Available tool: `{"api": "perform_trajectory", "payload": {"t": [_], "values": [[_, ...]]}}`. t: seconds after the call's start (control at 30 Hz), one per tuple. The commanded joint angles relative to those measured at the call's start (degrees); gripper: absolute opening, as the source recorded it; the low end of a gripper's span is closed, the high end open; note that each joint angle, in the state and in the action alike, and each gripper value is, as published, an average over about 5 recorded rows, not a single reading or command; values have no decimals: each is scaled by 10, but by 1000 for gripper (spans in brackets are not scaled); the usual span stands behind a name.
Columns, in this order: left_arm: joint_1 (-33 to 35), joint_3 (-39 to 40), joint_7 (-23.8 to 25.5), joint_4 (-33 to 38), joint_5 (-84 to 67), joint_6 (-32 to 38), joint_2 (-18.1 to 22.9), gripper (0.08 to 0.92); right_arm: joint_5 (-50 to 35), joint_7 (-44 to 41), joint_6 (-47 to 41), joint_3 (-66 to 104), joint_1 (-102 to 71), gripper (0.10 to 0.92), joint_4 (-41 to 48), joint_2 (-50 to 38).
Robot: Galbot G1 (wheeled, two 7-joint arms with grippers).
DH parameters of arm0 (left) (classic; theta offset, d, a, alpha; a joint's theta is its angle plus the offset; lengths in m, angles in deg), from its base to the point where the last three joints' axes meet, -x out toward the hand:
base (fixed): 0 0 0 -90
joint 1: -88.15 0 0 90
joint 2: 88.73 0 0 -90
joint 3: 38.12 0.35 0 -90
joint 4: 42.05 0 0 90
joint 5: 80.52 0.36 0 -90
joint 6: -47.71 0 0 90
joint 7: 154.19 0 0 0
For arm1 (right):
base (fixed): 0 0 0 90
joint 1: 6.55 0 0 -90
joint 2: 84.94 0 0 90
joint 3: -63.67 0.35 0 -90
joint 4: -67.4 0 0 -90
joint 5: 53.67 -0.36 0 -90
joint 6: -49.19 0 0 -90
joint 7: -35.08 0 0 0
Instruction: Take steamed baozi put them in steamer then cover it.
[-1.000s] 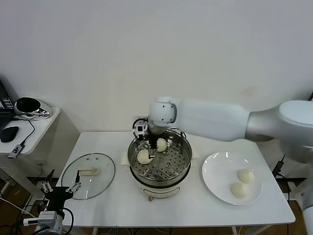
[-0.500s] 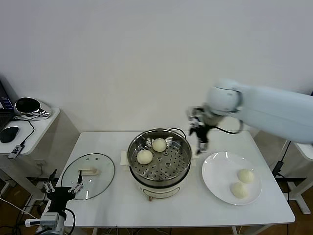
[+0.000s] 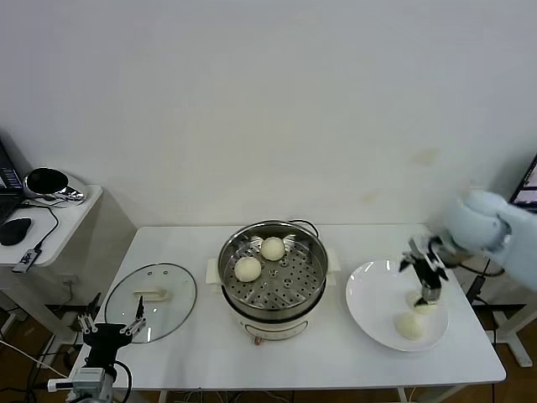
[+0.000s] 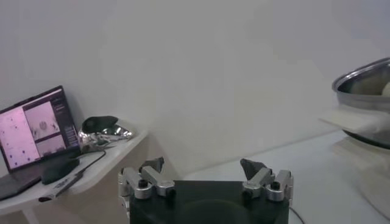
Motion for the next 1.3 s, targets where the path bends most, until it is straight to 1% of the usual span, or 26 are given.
{"api": "perform_trajectory", "payload": {"t": [0.03,0.37,0.93,1.07,1.3], "values": [[4,-3,-1,1,2,0,1,823,81,-5,38,163,-214,823,23,-36],[9,-12,-2,2,2,1,4,823,103,39,46,238,-301,823,74,16],[10,-16,-2,1,3,1,7,823,111,47,46,230,-312,818,97,53],[10,-17,-2,0,2,1,7,823,112,49,44,227,-310,779,97,54],[10,-17,-3,0,2,2,8,823,113,49,42,227,-313,656,97,54]]}}
